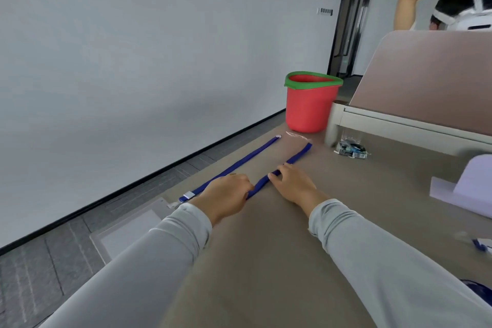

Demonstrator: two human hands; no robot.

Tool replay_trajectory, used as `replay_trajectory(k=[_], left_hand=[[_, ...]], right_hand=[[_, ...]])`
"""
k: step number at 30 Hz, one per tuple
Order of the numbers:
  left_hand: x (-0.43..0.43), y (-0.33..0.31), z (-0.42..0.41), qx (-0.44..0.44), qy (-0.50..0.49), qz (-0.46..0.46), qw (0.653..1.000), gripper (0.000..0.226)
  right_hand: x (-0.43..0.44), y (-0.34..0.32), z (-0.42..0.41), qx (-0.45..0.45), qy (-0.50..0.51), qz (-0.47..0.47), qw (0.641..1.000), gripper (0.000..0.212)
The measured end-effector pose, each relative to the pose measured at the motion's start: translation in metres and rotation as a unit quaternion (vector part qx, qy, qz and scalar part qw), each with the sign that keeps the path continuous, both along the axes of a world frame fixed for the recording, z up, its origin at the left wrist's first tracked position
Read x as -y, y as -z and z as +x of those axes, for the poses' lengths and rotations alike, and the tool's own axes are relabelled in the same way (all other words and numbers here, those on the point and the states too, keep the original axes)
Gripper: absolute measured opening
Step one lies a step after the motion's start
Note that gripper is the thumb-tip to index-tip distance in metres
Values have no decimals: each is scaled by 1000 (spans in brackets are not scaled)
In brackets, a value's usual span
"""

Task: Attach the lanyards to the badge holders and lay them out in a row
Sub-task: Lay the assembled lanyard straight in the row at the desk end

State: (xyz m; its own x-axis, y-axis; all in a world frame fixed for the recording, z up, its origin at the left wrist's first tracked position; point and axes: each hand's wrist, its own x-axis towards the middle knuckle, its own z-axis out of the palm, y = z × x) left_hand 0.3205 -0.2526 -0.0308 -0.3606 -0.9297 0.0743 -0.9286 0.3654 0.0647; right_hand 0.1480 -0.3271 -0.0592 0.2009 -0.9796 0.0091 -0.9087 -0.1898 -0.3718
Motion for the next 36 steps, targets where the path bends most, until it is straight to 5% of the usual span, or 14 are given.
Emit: replay_trajectory(k=[5,14,22,28,36], left_hand=[[10,7,5,28,12,16,999,34],[9,18,13,-11,-15,-7,1000,37],[6,18,15,-6,-12,-10,1000,37],[1,13,19,-26,-19,-23,999,37],[-54,1,64,-87,-99,-100,986,30]], right_hand=[[15,0,9,6,-2,-19,1000,45],[26,6,15,-51,24,-36,998,78],[28,8,14,-63,8,-29,998,85],[23,6,13,-37,7,-34,999,82],[-31,-1,42,18,-72,-106,992,53]])
